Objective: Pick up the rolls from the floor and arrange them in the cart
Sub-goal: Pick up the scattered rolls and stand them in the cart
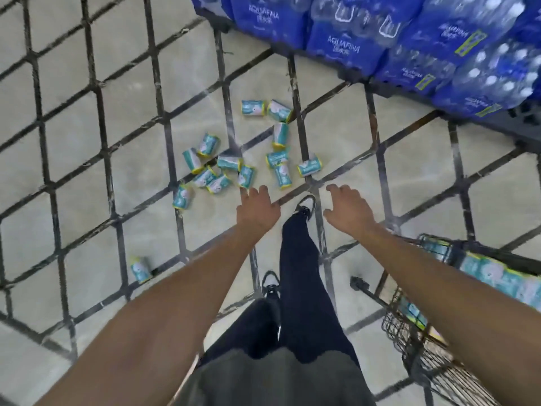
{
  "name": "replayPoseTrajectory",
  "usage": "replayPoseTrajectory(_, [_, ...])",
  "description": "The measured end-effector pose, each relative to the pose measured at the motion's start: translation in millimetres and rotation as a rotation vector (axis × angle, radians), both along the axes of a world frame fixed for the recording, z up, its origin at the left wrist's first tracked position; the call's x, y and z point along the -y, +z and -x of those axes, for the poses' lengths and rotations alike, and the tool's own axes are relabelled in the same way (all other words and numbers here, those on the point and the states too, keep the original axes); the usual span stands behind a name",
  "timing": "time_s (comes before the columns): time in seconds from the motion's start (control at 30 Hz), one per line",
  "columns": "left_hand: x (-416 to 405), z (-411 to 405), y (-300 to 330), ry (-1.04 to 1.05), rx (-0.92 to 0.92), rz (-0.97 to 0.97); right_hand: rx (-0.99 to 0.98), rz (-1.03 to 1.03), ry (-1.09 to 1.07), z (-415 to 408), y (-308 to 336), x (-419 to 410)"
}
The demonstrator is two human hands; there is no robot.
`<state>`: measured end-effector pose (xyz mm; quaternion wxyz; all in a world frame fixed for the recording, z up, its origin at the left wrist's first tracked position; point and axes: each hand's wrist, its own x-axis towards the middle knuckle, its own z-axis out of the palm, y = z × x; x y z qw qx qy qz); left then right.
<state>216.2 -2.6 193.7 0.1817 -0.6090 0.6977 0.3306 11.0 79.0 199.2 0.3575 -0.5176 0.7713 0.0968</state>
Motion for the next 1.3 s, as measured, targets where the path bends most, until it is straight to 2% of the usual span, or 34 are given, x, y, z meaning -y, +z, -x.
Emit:
replayPoseTrajectory(0.1, [31.8,26.8,-54.1,0.175,-0.039,-0.114,-0.008,-0.051,0.05,33.1,-60.8,49.9])
replayPoseTrajectory(0.33, [101.9,78.4,-225.1,0.449,0.033,-0.353,-0.016,-0.152,0.142,87.8,-231.1,138.6])
replayPoseTrajectory(0.67, [158.4,133.7,-517.7,0.758,0.092,-0.444,-0.07,-0.09,0.559,97.0,-521.7,208.5])
replayPoseTrajectory(0.8, [149.6,145.2,-596.7,0.728,0.134,-0.341,-0.066,-0.061,0.657,100.6,-610.9,203.8])
replayPoseTrajectory(0.93, [142.1,136.0,-644.1,0.827,0.196,-0.189,-0.159,0.061,0.763,105.9,-657.3,207.2])
replayPoseTrajectory(1.0, [142.9,119.5,-656.8,0.914,0.183,-0.134,-0.138,0.116,0.779,104.4,-666.9,219.2])
replayPoseTrajectory(1.1, [141.3,101.5,-666.6,0.933,0.13,-0.11,-0.118,0.144,0.745,105.9,-667.3,228.9])
replayPoseTrajectory(1.17, [139.8,94.2,-662.0,0.904,0.089,-0.125,-0.056,0.1,0.612,105.1,-656.3,225.3])
replayPoseTrajectory(1.3, [140.9,100.6,-625.1,0.787,0.047,-0.212,0.006,-0.005,0.147,105.3,-616.3,205.5])
